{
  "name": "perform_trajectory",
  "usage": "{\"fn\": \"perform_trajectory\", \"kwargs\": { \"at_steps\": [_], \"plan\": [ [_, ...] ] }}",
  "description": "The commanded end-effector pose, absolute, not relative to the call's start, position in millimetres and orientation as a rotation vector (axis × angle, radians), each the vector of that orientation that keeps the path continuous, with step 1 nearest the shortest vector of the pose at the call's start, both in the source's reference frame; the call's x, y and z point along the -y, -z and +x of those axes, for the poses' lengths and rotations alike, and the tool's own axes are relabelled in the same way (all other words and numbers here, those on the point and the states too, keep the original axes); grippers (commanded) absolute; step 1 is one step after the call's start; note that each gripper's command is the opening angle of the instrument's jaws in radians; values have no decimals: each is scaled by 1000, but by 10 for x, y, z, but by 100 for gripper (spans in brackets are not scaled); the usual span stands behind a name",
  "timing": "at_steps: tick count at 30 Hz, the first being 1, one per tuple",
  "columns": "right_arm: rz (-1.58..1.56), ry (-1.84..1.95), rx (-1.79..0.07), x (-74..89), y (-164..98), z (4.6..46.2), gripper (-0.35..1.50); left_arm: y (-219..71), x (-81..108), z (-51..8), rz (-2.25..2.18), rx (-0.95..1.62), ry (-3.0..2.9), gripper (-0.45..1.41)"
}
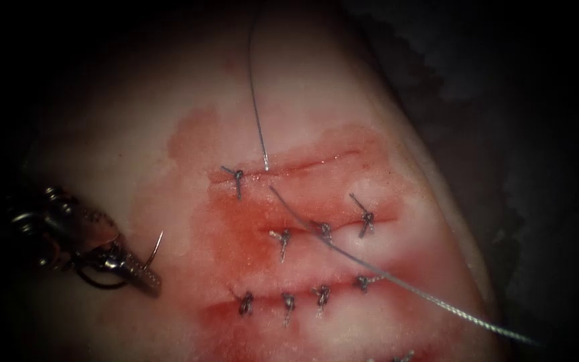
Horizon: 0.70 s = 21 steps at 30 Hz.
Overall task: Wound Closure
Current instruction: Pull the thread through the tissue using the right gripper, leaving only a short tail on the top half of the tissue
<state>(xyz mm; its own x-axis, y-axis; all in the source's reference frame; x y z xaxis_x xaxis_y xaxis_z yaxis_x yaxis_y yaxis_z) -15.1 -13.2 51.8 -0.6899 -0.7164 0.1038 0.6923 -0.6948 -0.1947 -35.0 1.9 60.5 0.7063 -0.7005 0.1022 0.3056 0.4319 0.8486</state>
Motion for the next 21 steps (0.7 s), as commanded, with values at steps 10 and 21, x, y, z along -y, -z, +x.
{"fn": "perform_trajectory", "kwargs": {
  "at_steps": [10,21],
  "plan": [
    [-482,1988,-392,33,-479,41,54,-611,-24,-355,924,487,657,-1],
    [-619,1751,-693,11,-507,179,108,-611,-24,-356,924,487,657,2]
  ]
}}
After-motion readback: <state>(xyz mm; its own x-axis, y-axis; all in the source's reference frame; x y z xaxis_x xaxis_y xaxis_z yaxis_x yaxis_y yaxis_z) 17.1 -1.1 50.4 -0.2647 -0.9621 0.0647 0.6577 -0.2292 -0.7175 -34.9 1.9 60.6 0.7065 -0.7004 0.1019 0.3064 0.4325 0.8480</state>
